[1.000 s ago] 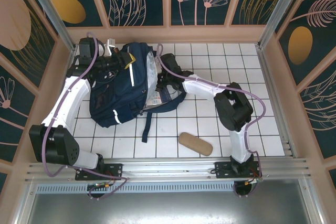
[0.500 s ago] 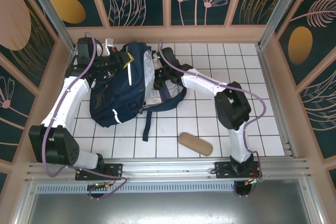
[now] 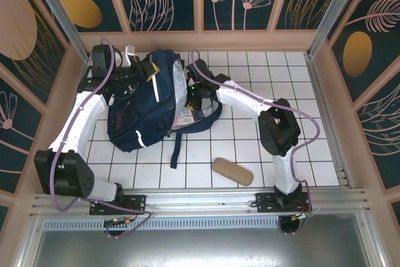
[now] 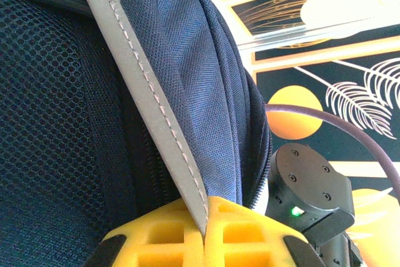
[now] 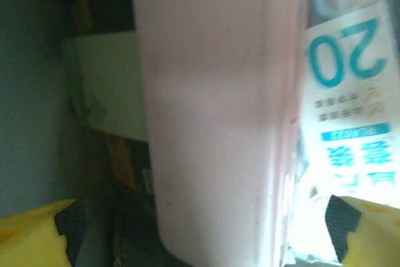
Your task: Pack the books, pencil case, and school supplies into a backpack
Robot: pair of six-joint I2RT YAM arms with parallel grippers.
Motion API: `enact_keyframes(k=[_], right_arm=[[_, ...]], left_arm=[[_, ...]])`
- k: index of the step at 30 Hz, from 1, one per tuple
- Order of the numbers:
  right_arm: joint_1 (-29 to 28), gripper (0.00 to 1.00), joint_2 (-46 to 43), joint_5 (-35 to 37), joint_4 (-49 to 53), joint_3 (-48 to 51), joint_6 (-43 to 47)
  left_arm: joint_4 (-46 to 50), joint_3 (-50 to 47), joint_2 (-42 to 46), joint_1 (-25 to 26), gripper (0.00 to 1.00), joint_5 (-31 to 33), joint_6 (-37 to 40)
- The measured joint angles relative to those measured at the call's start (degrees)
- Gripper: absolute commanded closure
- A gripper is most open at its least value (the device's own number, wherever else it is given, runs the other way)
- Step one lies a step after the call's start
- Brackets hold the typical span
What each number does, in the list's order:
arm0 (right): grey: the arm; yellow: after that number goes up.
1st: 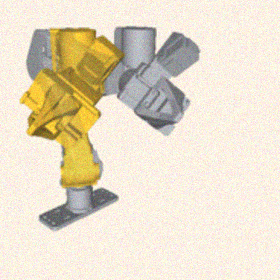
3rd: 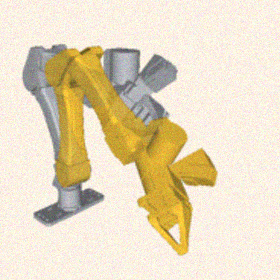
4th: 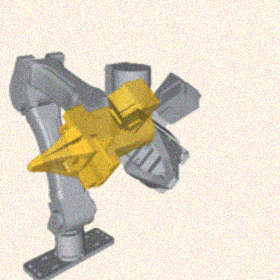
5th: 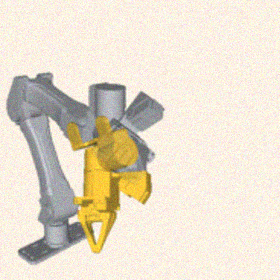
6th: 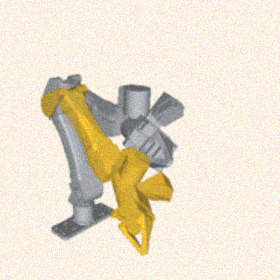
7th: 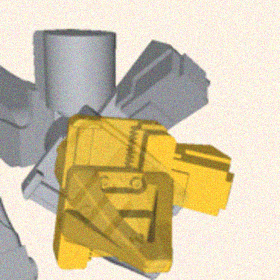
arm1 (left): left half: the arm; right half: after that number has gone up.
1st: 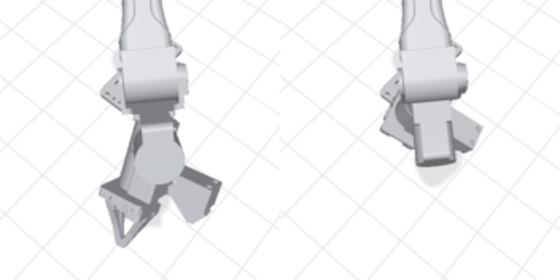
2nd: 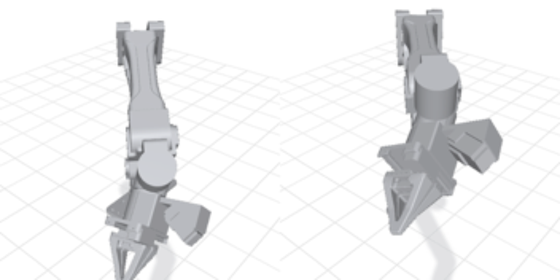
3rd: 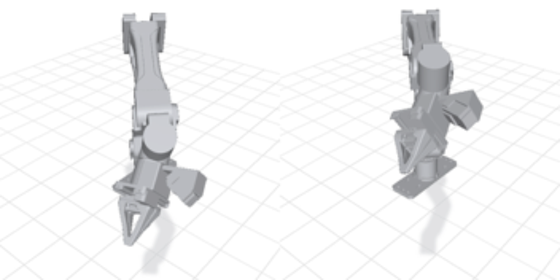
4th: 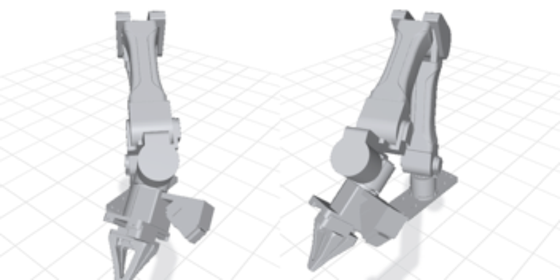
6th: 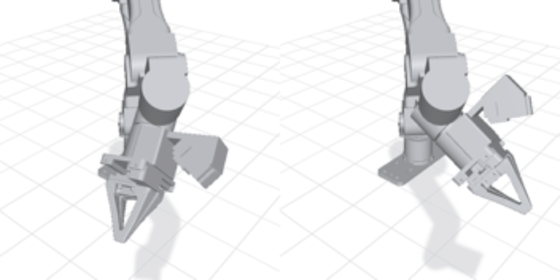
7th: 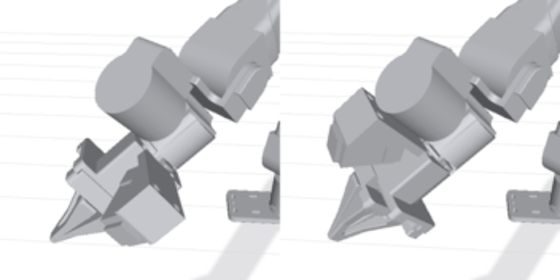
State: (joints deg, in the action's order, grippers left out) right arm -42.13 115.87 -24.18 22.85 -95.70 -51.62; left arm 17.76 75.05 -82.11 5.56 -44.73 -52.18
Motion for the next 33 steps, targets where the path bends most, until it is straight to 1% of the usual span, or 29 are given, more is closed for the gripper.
enact_keyframes(k=[5,9,10,13,14,15,16,17,18,19,21,25,29,33], right_arm=[[-0.02,0.01,-0.94,-2.10,-3.26,3.74,0.07],[1.46,0.11,-1.73,-1.77,-5.35,7.45,0.42],[1.77,0.16,-1.73,-1.77,-5.88,7.89,0.61],[2.51,0.42,-1.20,-1.92,-8.17,8.26,0.92],[2.54,0.53,-0.81,-1.99,-9.35,8.17,0.74],[2.49,0.62,-0.31,-2.19,-10.45,8.00,0.63],[2.49,0.68,0.28,-2.27,-11.41,7.87,0.72],[2.49,0.72,1.05,-2.25,-12.07,7.65,0.52],[2.43,0.73,1.81,-2.05,-12.76,7.48,0.35],[2.40,0.72,2.43,-1.77,-13.00,7.30,0.55],[2.40,0.65,3.87,-1.27,-13.03,6.51,0.74],[2.23,0.57,5.70,-0.68,-13.09,3.54,2.80],[1.75,0.54,6.78,-1.31,-14.21,2.16,3.98],[-0.02,0.53,9.79,-4.31,-15.96,-0.96,4.59]], left_arm=[[-0.02,-0.07,0.00,0.00,1.00,0.00,0.00],[-1.05,-0.83,0.17,0.00,1.00,-0.04,0.00],[-1.18,-0.98,0.22,0.00,1.00,-0.04,0.00],[-1.44,-1.25,0.31,0.00,1.00,-0.09,-0.02],[-1.53,-1.27,0.33,0.00,1.00,-0.09,-0.02],[-1.64,-1.27,0.33,0.00,1.00,-0.09,-0.02],[-1.66,-1.27,0.33,0.00,1.00,-0.09,-0.02],[-1.66,-1.29,0.33,0.00,1.00,-0.09,-0.02],[-1.66,-1.29,0.33,0.00,1.00,-0.09,-0.02],[-1.68,-1.33,0.35,0.00,1.00,-0.11,-0.02],[-1.68,-1.44,0.37,0.00,1.00,-0.17,-0.02],[-1.68,-1.79,0.37,0.00,1.00,-0.33,-0.02],[-1.73,-1.79,0.46,0.00,1.00,-0.35,-0.04],[-2.40,-2.32,0.52,0.00,1.00,-0.48,-0.04]])
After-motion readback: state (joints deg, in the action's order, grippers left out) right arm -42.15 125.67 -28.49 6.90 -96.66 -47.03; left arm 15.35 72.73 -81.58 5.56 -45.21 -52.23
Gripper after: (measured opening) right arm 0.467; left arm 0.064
